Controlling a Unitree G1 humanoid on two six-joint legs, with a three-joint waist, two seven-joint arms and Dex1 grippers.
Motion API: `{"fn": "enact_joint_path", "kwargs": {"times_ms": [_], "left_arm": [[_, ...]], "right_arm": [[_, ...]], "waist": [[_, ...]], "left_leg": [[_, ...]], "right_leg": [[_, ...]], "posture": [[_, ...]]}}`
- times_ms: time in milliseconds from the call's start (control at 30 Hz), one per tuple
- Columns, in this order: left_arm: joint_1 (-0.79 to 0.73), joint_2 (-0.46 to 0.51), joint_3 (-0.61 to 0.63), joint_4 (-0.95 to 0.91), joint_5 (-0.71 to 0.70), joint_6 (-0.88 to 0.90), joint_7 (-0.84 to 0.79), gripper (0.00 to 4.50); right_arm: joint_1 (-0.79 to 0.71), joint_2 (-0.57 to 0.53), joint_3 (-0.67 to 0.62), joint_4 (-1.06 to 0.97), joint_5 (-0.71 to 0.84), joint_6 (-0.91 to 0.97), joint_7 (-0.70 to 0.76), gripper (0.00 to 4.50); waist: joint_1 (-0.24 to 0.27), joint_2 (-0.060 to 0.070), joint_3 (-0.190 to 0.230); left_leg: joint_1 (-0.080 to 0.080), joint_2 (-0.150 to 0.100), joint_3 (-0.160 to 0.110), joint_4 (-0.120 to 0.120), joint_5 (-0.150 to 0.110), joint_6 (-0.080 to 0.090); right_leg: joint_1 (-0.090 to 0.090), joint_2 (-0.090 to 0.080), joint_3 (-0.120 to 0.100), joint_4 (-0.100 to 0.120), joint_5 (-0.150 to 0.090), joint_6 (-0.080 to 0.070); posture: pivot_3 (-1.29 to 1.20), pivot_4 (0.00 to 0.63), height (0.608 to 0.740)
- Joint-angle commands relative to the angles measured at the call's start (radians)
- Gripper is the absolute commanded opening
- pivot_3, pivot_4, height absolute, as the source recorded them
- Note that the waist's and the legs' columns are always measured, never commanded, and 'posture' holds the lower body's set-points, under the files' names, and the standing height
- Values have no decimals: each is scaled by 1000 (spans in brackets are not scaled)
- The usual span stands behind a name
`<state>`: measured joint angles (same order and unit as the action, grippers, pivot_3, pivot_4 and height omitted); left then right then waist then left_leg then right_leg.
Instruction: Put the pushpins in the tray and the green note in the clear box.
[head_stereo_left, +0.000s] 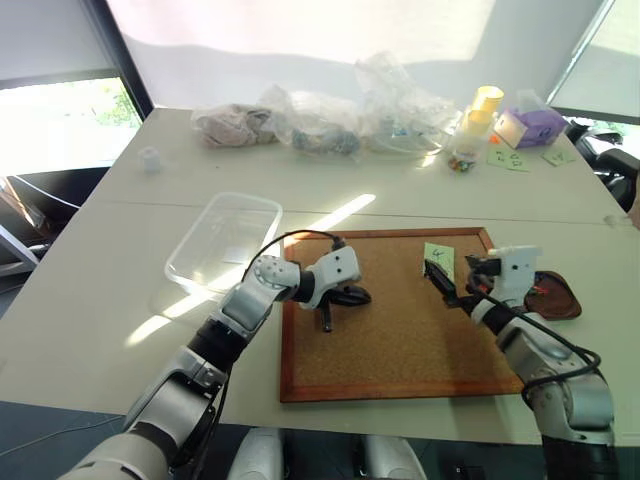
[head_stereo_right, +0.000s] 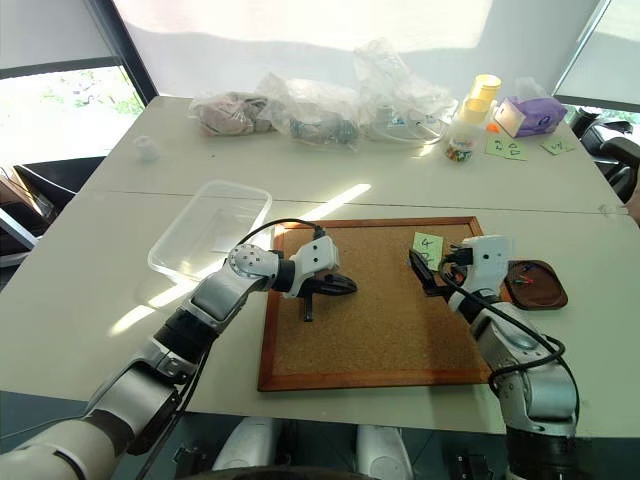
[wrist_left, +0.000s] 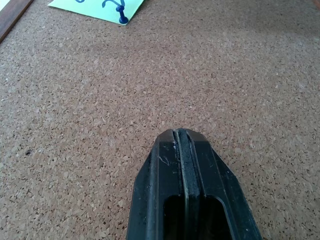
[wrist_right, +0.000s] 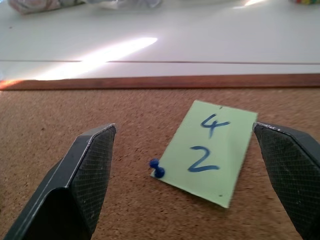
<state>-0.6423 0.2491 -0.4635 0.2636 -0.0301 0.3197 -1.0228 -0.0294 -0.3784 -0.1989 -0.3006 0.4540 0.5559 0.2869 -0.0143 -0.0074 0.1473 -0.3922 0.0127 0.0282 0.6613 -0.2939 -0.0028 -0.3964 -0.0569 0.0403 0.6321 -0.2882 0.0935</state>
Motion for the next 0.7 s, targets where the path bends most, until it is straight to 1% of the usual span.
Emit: {"fn": "enact_joint_path", "kwargs": {"times_ms": [33, 267, 333, 400, 500, 567, 600, 633, 700], "left_arm": [[31, 29, -35, 71, 64, 38, 25, 0], [33, 30, -35, 67, 64, 41, 25, 0], [34, 31, -36, 66, 64, 42, 24, 0], [34, 32, -36, 64, 65, 42, 23, 0], [35, 33, -37, 63, 65, 44, 22, 0], [35, 32, -37, 64, 65, 44, 22, 0], [35, 32, -37, 64, 65, 43, 22, 0], [35, 32, -37, 65, 65, 43, 22, 0], [34, 32, -37, 65, 64, 43, 22, 0]], "right_arm": [[-20, 5, 17, 6, -18, -26, 15, 4468], [-29, 18, 37, 54, -53, -47, 22, 4468], [-30, 20, 40, 59, -59, -51, 24, 3944], [-29, 23, 42, 58, -64, -52, 24, 3188], [-25, 25, 55, 53, -75, -53, 25, 1700], [-21, 24, 61, 52, -83, -55, 25, 514], [-20, 25, 62, 52, -86, -55, 24, 215], [-19, 26, 62, 51, -88, -55, 24, 94], [-17, 27, 62, 50, -92, -53, 24, 94]], "waist": [[0, 0, 0], [-1, 0, 0], [-1, 0, 0], [-1, 0, 0], [-1, 0, 0], [-1, 0, 0], [-1, 0, 0], [-2, 0, 0], [-1, 0, 0]], "left_leg": [[0, 0, 0, 0, 0, 0], [0, 0, 0, 0, 0, 0], [0, 0, 1, 0, 0, 0], [0, 0, 1, 0, 0, 0], [0, 0, 1, 0, 0, 0], [0, 0, 1, -1, 0, 0], [0, 0, 1, -1, 0, 0], [0, 0, 1, -1, 0, 0], [0, 0, 1, -1, 0, 0]], "right_leg": [[0, 0, 0, 0, 0, 0], [0, -1, 0, 0, 0, 0], [0, -1, 0, 0, 0, 0], [0, -1, 0, 0, 0, 0], [0, -1, 0, 0, 0, 0], [0, -1, 0, 0, 0, 0], [0, -1, 0, 0, 0, 0], [0, -1, 0, -1, 0, 0], [0, -1, 0, -1, 0, 0]], "posture": [[0, 150, 740], [0, 150, 740], [0, 150, 740], [0, 150, 740], [0, 150, 740], [0, 150, 740], [0, 150, 740], [0, 150, 740], [0, 150, 740]]}}
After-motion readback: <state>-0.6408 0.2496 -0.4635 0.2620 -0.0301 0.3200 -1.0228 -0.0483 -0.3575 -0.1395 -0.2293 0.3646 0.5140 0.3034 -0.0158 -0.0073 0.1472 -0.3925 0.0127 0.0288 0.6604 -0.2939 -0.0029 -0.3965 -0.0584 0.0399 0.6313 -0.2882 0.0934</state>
